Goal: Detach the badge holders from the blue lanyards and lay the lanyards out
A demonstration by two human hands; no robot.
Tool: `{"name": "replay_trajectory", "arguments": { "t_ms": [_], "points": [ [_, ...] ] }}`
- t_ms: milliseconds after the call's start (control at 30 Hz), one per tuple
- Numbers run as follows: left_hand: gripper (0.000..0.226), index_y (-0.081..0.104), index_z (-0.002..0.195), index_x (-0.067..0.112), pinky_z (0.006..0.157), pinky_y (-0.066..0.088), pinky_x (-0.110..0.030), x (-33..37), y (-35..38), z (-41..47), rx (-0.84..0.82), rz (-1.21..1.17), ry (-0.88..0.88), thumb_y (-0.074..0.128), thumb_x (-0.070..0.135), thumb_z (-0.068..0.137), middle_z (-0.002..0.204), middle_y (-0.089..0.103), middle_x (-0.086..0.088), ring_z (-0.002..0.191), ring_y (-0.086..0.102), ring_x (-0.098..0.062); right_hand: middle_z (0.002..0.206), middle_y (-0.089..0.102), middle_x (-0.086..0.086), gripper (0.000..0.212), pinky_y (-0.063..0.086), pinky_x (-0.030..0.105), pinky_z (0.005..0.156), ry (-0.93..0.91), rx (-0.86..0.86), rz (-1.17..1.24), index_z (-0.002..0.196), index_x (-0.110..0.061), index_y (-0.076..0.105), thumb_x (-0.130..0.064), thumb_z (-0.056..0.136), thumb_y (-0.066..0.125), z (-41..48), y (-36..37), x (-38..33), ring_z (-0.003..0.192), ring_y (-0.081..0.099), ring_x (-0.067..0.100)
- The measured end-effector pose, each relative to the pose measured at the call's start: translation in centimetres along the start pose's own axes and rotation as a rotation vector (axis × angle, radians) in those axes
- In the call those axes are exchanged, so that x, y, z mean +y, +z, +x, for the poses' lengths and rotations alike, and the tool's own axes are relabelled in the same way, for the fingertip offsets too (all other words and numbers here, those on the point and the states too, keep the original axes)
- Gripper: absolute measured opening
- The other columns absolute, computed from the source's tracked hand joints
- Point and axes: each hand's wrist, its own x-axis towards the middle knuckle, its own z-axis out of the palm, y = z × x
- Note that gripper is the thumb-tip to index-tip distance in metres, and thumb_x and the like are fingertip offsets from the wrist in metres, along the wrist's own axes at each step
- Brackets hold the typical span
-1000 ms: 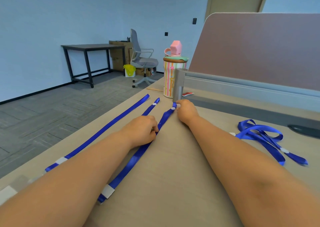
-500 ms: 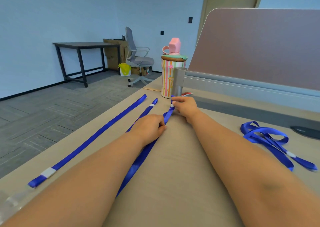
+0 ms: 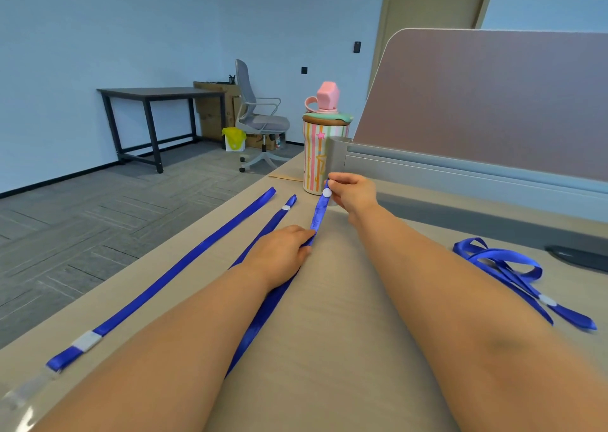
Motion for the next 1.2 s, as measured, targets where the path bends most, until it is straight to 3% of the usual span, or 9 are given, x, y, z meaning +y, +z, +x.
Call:
{"name": "replay_trajectory", "arguments": {
  "t_ms": [167,333,533,600,700,767,900,1067,1200],
  "points": [
    [0.047,0.027,0.144,0.019,0.097,0.040,-0.032,0.0,-0.1,-0.1,0.012,-0.008,-0.020,0.037,0.025,0.098,0.143,0.042,-0.002,0.125,0.045,-0.020,0.079,0.064,0.003,0.009,0.048,0.015,0.057,0.007,0.034,-0.009,0.083,-0.008,0.067,0.001,0.081,0.066,-0.2,0.0,-0.9,0.078,0.060,0.018],
    [0.061,0.013,0.147,0.025,0.092,0.042,-0.031,0.0,-0.2,-0.2,0.043,-0.133,-0.047,0.045,0.023,0.096,0.136,0.049,-0.002,0.115,0.052,-0.020,0.071,0.060,-0.001,0.024,0.046,0.015,0.055,-0.002,0.036,0.035,0.068,-0.017,0.058,0.000,0.080,0.068,-0.4,-0.2,-1.4,0.063,0.056,0.009],
    [0.043,0.048,0.129,0.019,0.073,0.044,-0.018,-1.2,-0.4,-0.1,0.059,-0.522,-0.147,0.061,0.024,0.088,0.099,0.064,0.002,0.075,0.056,-0.008,0.074,0.060,0.000,0.024,0.050,0.017,0.053,-0.049,-0.017,-0.019,0.069,-0.017,0.056,0.001,0.084,0.063,-0.9,-0.3,-2.1,0.070,0.060,0.015],
    [0.040,0.053,0.124,0.019,0.074,0.044,-0.018,-1.2,-0.7,-0.2,0.063,-0.642,-0.182,0.062,0.028,0.087,0.106,0.063,0.001,0.083,0.057,-0.008,0.080,0.063,0.002,0.015,0.053,0.016,0.057,-0.083,-0.084,-0.065,0.077,-0.011,0.063,0.001,0.085,0.061,-1.4,-0.4,-2.6,0.077,0.061,0.017],
    [0.054,0.047,0.134,0.022,0.090,0.037,-0.024,-0.7,-1.4,0.3,0.118,-0.775,-0.253,0.061,0.039,0.085,0.128,0.052,0.006,0.115,0.049,-0.012,0.088,0.065,0.003,0.014,0.050,0.016,0.066,-0.129,-0.136,-0.115,0.097,-0.003,0.068,-0.001,0.084,0.063,-2.6,-0.6,-3.7,0.081,0.060,0.012],
    [0.059,0.044,0.135,0.021,0.097,0.036,-0.027,-0.1,-2.7,0.9,0.205,-0.839,-0.251,0.062,0.042,0.083,0.135,0.048,0.007,0.123,0.045,-0.012,0.081,0.065,0.001,0.010,0.048,0.013,0.061,-0.169,-0.156,-0.099,0.090,-0.006,0.068,-0.001,0.082,0.066,-3.2,-0.9,-4.5,0.074,0.062,0.007],
    [0.042,0.057,0.124,0.017,0.091,0.043,-0.026,1.9,-5.1,2.1,0.256,-0.885,-0.132,0.064,0.031,0.085,0.123,0.061,0.000,0.115,0.056,-0.014,0.072,0.063,0.000,0.022,0.039,0.008,0.042,-0.194,-0.189,-0.077,0.076,-0.017,0.055,-0.001,0.078,0.070,-4.2,-0.8,-6.1,0.053,0.061,0.002],
    [0.033,0.064,0.115,0.011,0.084,0.044,-0.025,3.0,-6.4,3.1,0.411,-0.878,-0.206,0.065,0.026,0.085,0.110,0.068,-0.004,0.097,0.060,-0.012,0.082,0.069,0.003,0.025,0.052,0.026,0.074,-0.181,-0.238,-0.107,0.096,-0.010,0.063,-0.010,0.075,0.075,-4.9,-0.8,-7.5,0.080,0.066,0.017],
    [0.026,0.069,0.107,0.011,0.081,0.044,-0.027,3.4,-6.9,2.9,0.417,-0.837,-0.212,0.062,0.026,0.087,0.102,0.070,-0.005,0.095,0.062,-0.016,0.093,0.067,0.002,0.026,0.045,0.017,0.059,-0.191,-0.227,-0.129,0.099,-0.008,0.067,-0.015,0.076,0.075,-5.6,-0.8,-8.3,0.077,0.062,0.008]
  ]
}}
